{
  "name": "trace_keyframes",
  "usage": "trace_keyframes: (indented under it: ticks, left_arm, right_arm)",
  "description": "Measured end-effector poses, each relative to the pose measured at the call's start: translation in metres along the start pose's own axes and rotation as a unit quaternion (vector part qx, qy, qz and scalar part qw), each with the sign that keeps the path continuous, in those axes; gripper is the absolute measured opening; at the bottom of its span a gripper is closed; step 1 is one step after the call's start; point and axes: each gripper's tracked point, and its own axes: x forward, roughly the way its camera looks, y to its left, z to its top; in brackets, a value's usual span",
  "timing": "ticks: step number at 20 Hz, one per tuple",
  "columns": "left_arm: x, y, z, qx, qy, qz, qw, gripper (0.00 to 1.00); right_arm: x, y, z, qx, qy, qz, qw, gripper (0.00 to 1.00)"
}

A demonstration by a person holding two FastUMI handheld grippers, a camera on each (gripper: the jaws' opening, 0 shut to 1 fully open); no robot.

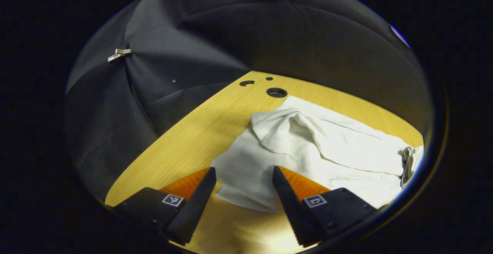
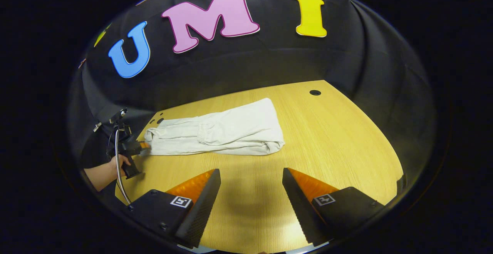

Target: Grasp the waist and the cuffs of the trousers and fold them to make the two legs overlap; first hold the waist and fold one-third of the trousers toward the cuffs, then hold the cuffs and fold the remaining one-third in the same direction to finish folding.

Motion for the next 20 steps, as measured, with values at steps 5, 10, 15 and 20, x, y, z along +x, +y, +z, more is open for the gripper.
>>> trace_keyframes:
  ticks: [5, 10, 15, 20]
  left_arm:
    - [0.001, -0.015, -0.002, 0.036, 0.015, -0.04, 0.998, 0.63]
    - [-0.002, -0.027, -0.006, 0.078, 0.029, -0.055, 0.995, 0.25]
    - [-0.007, -0.034, -0.013, 0.052, 0.05, -0.083, 0.994, 0.06]
    - [-0.027, -0.053, -0.006, -0.067, 0.053, -0.127, 0.988, 0.05]
  right_arm:
    - [-0.016, 0.014, -0.013, -0.002, 0.008, 0.012, 1.0, 0.99]
    - [-0.032, 0.006, -0.02, -0.011, 0.007, 0.001, 1.0, 0.98]
    - [-0.047, -0.01, -0.011, 0.009, -0.014, -0.02, 1.0, 0.99]
    - [-0.063, -0.035, -0.018, 0.018, -0.024, -0.042, 0.999, 0.98]
